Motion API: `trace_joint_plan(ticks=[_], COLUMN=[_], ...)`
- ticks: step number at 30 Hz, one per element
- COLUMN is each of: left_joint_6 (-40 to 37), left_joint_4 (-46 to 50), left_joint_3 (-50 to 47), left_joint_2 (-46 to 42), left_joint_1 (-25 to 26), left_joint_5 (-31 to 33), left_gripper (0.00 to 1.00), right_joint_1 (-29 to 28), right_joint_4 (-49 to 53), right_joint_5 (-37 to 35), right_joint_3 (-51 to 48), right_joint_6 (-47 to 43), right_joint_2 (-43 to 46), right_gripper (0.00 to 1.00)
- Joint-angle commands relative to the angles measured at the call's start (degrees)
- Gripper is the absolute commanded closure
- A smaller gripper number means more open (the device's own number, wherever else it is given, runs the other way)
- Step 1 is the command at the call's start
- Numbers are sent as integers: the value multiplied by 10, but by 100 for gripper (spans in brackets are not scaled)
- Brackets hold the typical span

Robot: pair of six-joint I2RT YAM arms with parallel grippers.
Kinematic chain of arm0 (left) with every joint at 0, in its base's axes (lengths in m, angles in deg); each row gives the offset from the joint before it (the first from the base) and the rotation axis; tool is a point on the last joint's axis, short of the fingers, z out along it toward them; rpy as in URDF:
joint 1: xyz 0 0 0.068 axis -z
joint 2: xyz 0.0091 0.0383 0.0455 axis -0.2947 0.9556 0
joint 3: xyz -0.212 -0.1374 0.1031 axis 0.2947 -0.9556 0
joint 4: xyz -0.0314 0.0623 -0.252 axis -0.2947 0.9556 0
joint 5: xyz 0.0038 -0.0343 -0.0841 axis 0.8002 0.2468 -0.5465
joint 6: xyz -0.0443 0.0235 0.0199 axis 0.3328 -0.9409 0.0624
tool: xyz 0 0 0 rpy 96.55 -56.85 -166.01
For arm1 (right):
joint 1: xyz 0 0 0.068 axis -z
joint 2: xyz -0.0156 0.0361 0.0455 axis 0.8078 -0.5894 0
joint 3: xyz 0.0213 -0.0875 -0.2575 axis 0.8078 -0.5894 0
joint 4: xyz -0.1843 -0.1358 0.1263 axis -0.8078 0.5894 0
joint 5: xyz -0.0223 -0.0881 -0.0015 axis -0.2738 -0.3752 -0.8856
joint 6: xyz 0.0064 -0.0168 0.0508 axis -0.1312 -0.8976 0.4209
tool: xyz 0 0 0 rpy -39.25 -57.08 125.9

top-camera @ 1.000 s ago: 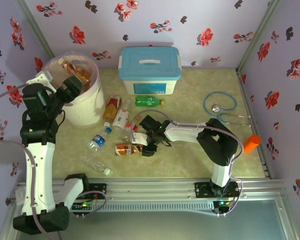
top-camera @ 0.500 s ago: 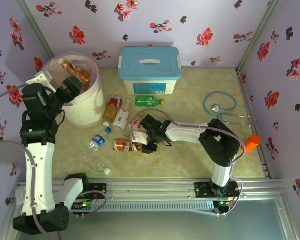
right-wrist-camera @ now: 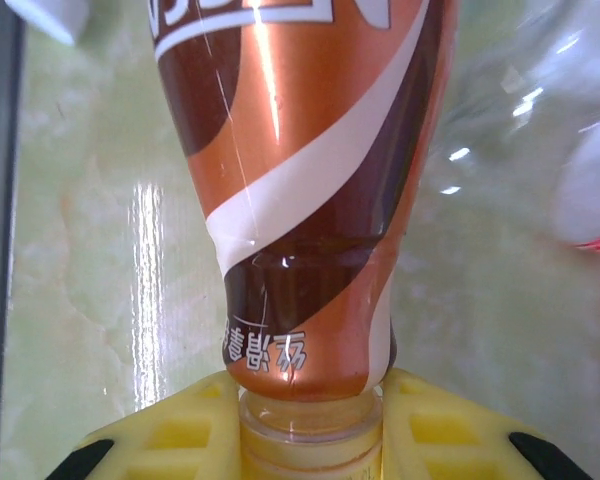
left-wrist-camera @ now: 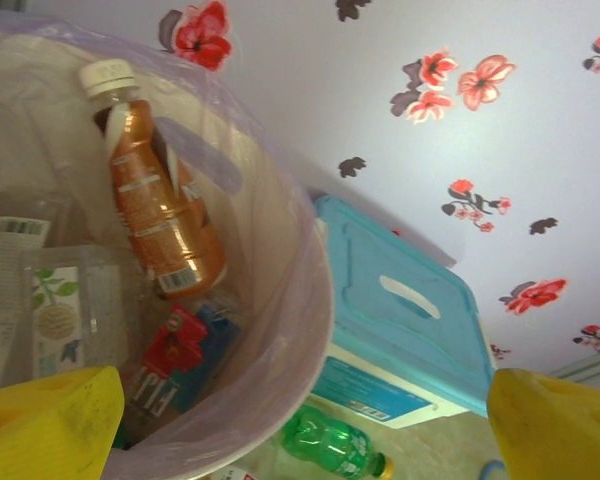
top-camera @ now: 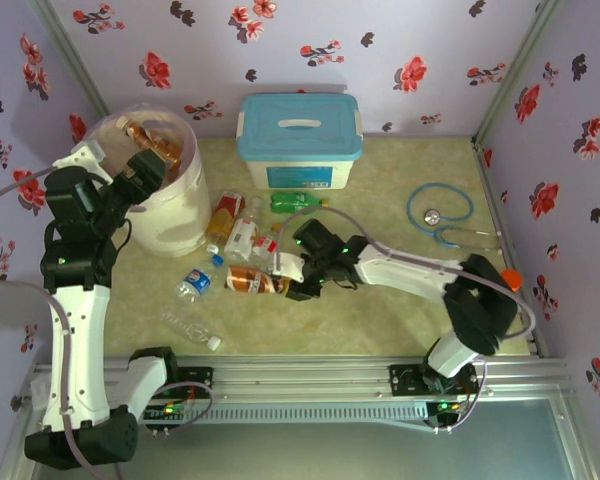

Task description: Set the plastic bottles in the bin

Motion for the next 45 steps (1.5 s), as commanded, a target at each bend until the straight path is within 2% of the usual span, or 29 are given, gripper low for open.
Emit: trace_joint_plan(ticks=[1, 5, 9, 13, 17, 21, 27, 41, 45], left_joint_6=[25, 17, 37, 64, 85, 113, 131, 133, 129], left_joint_4=[-40, -46, -91, -150, -198, -248, -274, -297, -293], left_joint_3=[-3, 6, 2, -1, 2, -11, -12, 9, 14], left_joint_2=[9, 29, 59, 114, 183, 217, 254, 290, 289], left_joint_1=[40, 137, 234, 307, 363, 390, 410, 410, 405], left_joint_5=[-20, 36, 81, 82, 74, 76, 75, 62, 63], left_gripper=[3, 0, 0, 1, 0, 0, 2, 32, 40], right_joint_1=[31, 75, 89, 89, 89, 89, 89, 87, 87], right_joint_4=[-19, -99, -195, -247, -299, -315, -334, -367, -372], right_joint_5=[7, -54, -138, -190, -198, -190, -176, -127, -118], right_joint_3=[-20, -60, -104, -118, -125, -122, -129, -136, -136], right_joint_6=[51, 143, 227, 280, 307, 311, 311, 314, 313], right_joint_2=[59, 124, 182, 204, 202, 199, 196, 176, 175], right_gripper=[74, 74, 74, 74, 74, 74, 74, 74, 67])
